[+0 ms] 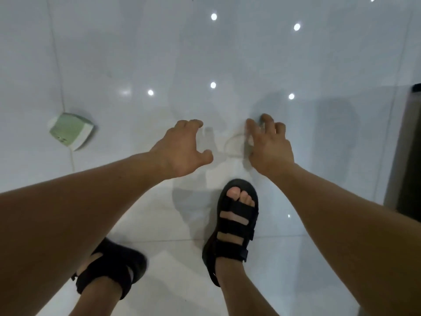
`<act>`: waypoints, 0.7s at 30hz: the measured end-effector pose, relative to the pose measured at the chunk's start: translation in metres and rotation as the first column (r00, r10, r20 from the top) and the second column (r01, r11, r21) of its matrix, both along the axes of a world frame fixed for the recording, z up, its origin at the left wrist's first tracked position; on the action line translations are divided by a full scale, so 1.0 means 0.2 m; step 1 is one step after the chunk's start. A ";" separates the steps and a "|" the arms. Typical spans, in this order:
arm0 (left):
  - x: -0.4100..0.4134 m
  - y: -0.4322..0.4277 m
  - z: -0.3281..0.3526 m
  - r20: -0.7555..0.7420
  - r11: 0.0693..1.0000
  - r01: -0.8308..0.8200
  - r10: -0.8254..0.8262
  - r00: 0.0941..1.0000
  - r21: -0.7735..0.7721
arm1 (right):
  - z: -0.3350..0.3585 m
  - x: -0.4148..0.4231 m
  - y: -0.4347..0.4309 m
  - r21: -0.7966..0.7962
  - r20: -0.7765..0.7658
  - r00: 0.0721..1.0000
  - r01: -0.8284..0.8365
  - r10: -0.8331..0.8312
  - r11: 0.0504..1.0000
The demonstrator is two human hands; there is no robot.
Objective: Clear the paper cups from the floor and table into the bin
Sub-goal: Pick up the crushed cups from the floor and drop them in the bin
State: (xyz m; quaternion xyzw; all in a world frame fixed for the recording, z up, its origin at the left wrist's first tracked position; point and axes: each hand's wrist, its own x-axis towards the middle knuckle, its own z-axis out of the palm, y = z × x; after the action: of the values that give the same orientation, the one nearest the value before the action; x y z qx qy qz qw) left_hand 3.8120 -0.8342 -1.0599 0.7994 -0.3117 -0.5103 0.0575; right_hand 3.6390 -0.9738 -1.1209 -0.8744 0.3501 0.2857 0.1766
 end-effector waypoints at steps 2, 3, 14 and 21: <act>-0.01 0.03 -0.04 -0.013 1.000 -0.015 0.015 1.000 0.003 | -0.04 -0.02 -0.01 -0.019 0.092 0.996 0.012 -0.010 1.000; -0.01 0.05 -0.04 -0.020 1.000 -0.023 0.023 1.000 0.008 | -0.04 -0.02 -0.01 0.006 0.121 0.992 0.040 -0.040 0.999; 0.21 0.09 0.34 -0.333 0.908 -0.416 0.405 0.851 0.041 | 0.48 0.51 0.38 0.309 0.598 0.785 -0.037 -0.163 0.950; 0.52 0.51 0.46 -0.311 0.824 -0.562 0.553 0.773 0.067 | 0.58 0.85 0.64 0.415 0.577 0.816 -0.258 -0.034 0.872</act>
State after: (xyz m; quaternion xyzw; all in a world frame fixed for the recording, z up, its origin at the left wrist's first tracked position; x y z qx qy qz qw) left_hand 3.9156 -0.7315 -0.9682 0.7620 -0.0550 -0.5872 0.2673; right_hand 3.8097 -0.8458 -1.0046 -0.8681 0.1467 0.0999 0.4635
